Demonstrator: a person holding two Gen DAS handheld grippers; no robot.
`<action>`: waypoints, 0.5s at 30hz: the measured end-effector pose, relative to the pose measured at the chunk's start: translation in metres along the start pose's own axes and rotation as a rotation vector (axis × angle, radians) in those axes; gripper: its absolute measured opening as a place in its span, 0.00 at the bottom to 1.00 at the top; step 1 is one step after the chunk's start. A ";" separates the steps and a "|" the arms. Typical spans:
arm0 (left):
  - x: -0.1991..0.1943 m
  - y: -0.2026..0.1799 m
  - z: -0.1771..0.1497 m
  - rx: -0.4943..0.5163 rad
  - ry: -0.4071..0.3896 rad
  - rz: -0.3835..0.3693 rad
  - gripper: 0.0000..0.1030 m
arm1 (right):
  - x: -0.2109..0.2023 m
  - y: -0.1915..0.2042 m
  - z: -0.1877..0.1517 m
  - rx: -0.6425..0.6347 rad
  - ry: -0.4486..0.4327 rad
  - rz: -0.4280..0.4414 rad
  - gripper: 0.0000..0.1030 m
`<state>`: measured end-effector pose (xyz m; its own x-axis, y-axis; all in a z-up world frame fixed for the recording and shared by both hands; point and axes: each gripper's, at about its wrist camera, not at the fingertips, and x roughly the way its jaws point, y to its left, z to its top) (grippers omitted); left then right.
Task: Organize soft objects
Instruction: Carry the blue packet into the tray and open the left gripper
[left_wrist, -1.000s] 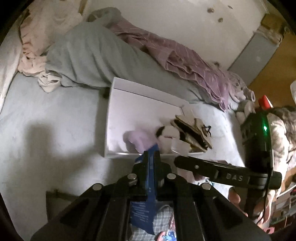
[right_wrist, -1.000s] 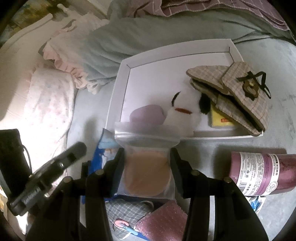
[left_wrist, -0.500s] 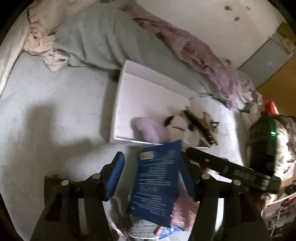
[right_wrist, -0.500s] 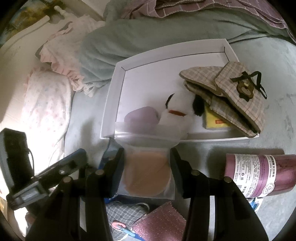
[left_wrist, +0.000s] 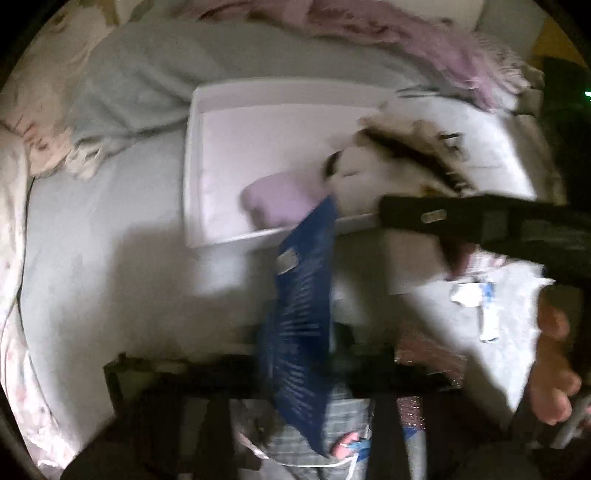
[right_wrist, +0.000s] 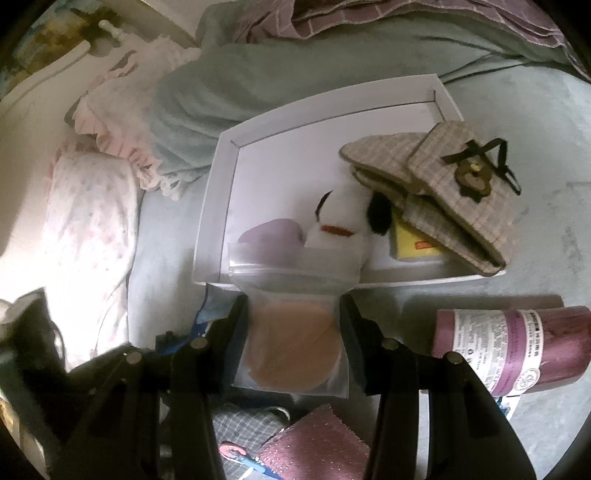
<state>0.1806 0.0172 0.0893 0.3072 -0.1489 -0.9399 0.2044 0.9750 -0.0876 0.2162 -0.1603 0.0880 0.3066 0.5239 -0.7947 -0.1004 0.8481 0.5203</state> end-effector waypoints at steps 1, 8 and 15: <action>0.000 0.007 0.001 -0.027 -0.013 -0.004 0.05 | -0.001 -0.001 0.001 0.003 -0.003 0.001 0.49; -0.030 0.056 0.001 -0.231 -0.210 -0.211 0.03 | -0.001 0.001 0.001 0.009 -0.013 0.028 0.49; -0.044 0.071 0.004 -0.303 -0.450 -0.483 0.03 | -0.018 0.002 0.000 0.022 -0.129 0.064 0.49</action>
<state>0.1852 0.0926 0.1256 0.6137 -0.5641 -0.5524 0.1671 0.7766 -0.6074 0.2108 -0.1680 0.1036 0.4197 0.5611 -0.7135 -0.1031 0.8104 0.5767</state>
